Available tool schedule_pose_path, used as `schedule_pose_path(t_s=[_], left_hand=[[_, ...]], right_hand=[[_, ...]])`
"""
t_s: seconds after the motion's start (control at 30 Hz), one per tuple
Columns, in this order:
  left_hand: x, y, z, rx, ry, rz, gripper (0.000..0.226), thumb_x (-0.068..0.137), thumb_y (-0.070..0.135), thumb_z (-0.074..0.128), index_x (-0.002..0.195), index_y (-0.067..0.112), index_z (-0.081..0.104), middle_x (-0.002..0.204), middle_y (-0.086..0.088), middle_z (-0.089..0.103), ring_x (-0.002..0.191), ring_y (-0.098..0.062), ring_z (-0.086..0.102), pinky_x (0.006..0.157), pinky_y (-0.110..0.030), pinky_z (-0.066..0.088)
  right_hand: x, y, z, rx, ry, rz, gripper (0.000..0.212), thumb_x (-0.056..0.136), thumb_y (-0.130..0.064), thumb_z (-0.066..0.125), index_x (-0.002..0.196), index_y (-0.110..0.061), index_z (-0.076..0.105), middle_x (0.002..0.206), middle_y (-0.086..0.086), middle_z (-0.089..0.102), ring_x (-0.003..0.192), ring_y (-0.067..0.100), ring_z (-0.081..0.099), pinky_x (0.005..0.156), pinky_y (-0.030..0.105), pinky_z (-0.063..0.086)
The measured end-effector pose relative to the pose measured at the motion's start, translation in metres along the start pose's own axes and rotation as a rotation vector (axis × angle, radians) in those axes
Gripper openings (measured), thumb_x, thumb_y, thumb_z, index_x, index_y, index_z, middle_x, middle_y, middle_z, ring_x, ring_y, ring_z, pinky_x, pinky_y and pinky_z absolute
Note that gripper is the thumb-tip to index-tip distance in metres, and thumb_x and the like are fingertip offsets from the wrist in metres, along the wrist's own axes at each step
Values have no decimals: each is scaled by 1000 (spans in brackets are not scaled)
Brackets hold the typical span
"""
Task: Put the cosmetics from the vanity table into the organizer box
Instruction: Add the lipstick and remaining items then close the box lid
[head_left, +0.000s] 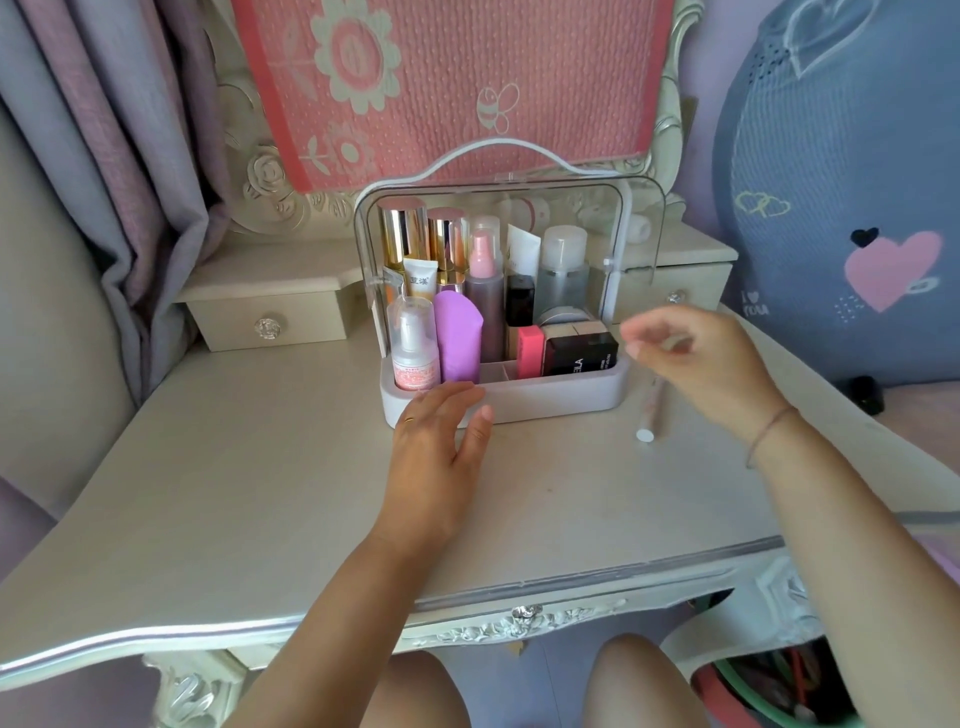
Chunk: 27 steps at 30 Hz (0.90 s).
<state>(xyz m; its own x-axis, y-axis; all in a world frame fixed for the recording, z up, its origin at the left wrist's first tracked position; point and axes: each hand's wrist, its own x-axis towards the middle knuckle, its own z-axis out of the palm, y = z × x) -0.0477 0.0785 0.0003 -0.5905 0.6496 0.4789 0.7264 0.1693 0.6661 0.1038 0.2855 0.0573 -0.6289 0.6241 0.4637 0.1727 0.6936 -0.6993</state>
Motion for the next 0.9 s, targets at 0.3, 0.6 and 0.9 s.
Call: schedule_pose_path(t_s=[0.3,0.6,0.9], left_hand=[[0,1,0,18,-5,11,35,92,33,47,111,12,67,119,-5,64,115,-22,55,103,-36,40],[-1,1,0,29,-8,5,30,93,29,51,111,12,68,120,-5,63,116,-21,54,104,-37,40],[0,1,1,13,4,-1,30,93,29,51,109,11,68,119,-5,63,115,-22,55,103,-42,40]], right_hand=[[-42,27,21,-367,-92,407,47,70,-51,71,93,-22,42,81,-16,53,76,13,52,62,29,36],[-48,26,17,-423,262,258,10,80,-11,56,87,-9,63,89,14,65,76,32,54,64,29,35],[-18,-39,-7,333,371,14,9,89,-10,60,96,-10,66,74,4,66,57,2,66,59,14,53]])
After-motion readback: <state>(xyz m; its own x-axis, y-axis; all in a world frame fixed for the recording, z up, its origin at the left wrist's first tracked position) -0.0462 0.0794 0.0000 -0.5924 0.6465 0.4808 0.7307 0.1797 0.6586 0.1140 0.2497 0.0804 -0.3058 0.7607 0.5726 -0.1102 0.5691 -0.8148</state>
